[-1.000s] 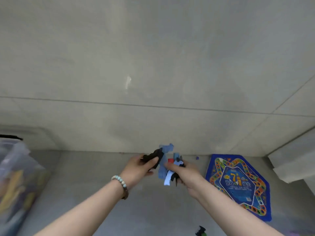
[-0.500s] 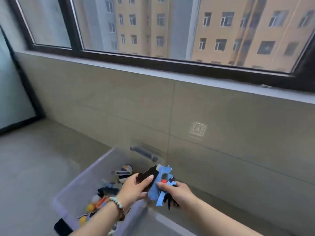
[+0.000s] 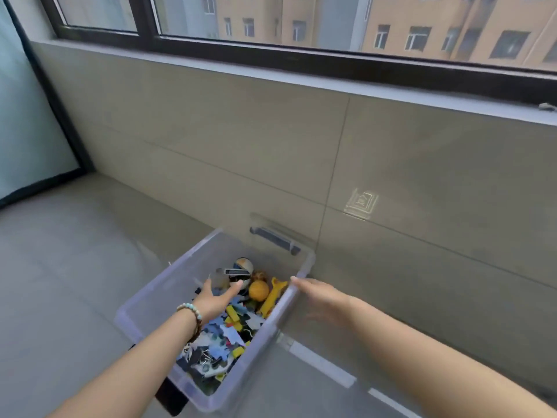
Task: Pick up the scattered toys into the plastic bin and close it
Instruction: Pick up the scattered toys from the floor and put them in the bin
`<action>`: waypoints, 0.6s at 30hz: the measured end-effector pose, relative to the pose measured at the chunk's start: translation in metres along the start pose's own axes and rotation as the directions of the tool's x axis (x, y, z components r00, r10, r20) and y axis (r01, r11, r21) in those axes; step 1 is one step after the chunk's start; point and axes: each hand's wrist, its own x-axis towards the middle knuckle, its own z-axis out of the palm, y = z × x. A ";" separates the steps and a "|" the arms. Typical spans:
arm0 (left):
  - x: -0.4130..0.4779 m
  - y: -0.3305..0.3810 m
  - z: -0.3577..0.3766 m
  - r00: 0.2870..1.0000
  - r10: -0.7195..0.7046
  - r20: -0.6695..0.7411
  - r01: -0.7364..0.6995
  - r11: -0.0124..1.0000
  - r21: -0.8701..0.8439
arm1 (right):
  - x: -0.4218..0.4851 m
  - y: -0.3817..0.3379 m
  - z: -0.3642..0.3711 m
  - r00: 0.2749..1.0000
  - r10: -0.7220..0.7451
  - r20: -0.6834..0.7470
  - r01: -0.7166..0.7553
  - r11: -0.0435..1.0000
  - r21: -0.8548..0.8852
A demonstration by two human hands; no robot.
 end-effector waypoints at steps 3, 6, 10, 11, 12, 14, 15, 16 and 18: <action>-0.010 0.028 0.036 0.986 0.142 0.085 -0.149 0.985 0.084 | -0.028 0.015 -0.076 0.998 -0.021 -0.057 0.015 0.994 -0.111; -0.022 0.059 0.091 0.948 0.269 0.170 -0.302 0.928 0.219 | -0.068 0.042 -0.151 0.991 0.033 -0.133 -0.065 0.969 -0.239; -0.044 0.092 0.186 0.874 0.357 0.330 -0.461 0.823 0.331 | -0.132 0.104 -0.241 0.947 0.118 -0.300 -0.197 0.948 -0.249; -0.049 0.096 0.201 0.862 0.370 0.347 -0.487 0.795 0.362 | -0.142 0.120 -0.255 0.937 0.137 -0.321 -0.214 0.952 -0.219; -0.054 0.097 0.222 0.843 0.384 0.376 -0.521 0.756 0.396 | -0.155 0.141 -0.267 0.922 0.168 -0.350 -0.238 0.957 -0.166; -0.068 0.094 0.273 0.792 0.393 0.467 -0.595 0.666 0.450 | -0.187 0.196 -0.289 0.873 0.249 -0.420 -0.291 0.956 -0.038; -0.075 0.089 0.297 0.769 0.383 0.512 -0.624 0.626 0.468 | -0.202 0.225 -0.295 0.844 0.290 -0.452 -0.314 0.949 0.024; -0.083 0.083 0.321 0.745 0.367 0.557 -0.649 0.589 0.481 | -0.216 0.255 -0.299 0.808 0.333 -0.486 -0.331 0.939 0.094; -0.095 0.068 0.364 0.699 0.325 0.637 -0.695 0.517 0.499 | -0.236 0.316 -0.299 0.738 0.417 -0.531 -0.349 0.909 0.228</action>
